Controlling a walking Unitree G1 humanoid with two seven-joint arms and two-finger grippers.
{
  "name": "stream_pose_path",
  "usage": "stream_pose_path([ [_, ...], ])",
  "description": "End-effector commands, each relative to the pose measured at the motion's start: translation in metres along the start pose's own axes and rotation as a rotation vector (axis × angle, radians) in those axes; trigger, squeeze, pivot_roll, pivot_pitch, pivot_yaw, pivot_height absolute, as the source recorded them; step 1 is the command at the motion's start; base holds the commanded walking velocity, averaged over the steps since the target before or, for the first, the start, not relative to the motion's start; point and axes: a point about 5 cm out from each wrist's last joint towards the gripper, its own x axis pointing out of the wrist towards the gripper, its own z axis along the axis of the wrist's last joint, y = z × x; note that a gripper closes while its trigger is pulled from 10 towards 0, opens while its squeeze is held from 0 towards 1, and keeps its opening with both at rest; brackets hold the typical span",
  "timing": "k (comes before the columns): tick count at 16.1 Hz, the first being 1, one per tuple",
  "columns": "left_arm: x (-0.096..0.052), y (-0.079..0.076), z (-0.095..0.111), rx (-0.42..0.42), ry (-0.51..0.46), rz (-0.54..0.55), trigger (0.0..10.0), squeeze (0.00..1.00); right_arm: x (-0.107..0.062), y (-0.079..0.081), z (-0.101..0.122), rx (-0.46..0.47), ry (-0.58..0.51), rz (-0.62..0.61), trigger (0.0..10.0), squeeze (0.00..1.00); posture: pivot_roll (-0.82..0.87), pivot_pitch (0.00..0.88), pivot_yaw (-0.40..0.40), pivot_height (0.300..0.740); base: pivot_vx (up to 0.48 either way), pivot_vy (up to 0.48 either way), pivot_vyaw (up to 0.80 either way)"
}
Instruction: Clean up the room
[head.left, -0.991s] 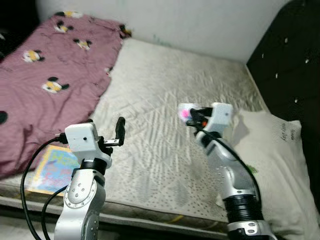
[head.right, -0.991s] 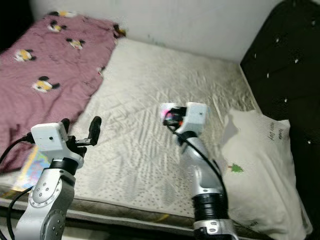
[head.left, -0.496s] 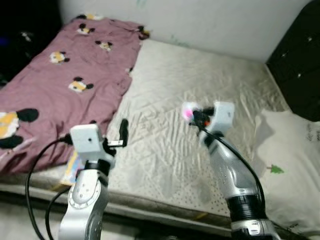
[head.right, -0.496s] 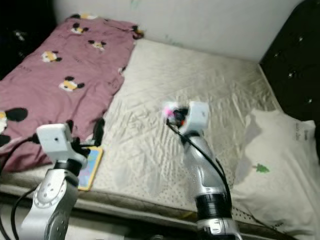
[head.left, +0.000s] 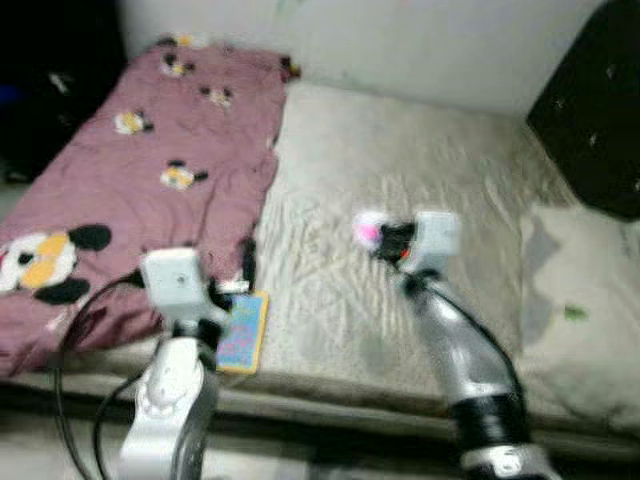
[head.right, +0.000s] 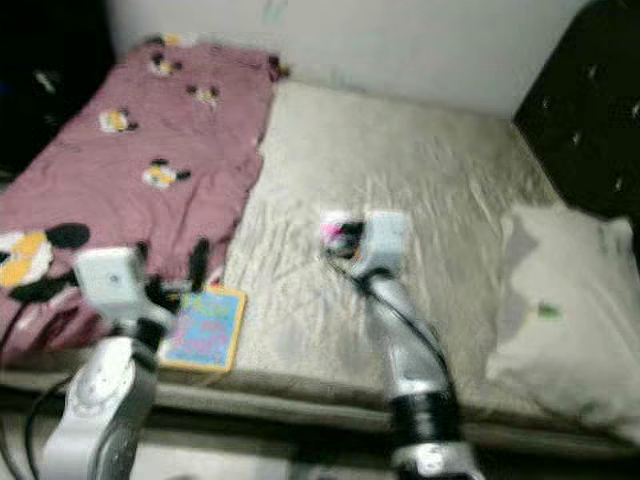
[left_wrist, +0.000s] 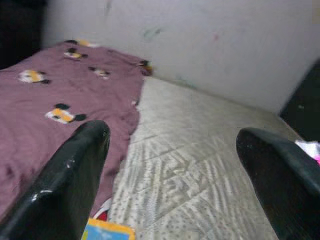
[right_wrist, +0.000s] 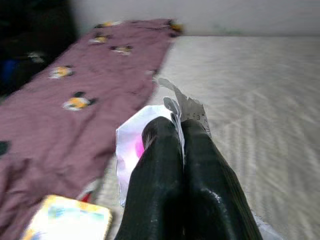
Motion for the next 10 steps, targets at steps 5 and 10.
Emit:
stream_pose_path([
  [5,-0.0007,-0.0043,0.0072,-0.019,-0.052,-0.038,10.0,0.0,0.0013,0.0077,0.0011,-0.01,-0.007,0.024,10.0,0.0,0.06,0.088,-0.124,0.74,0.0,0.288,0.0],
  [10,-0.0013,-0.0066,0.0066,-0.031,-0.042,-0.066,10.0,0.0,0.0012,0.0086,0.0008,-0.017,-0.003,0.036,10.0,0.0,0.05,0.092,-0.124,0.74,0.0,0.0,-0.48],
])
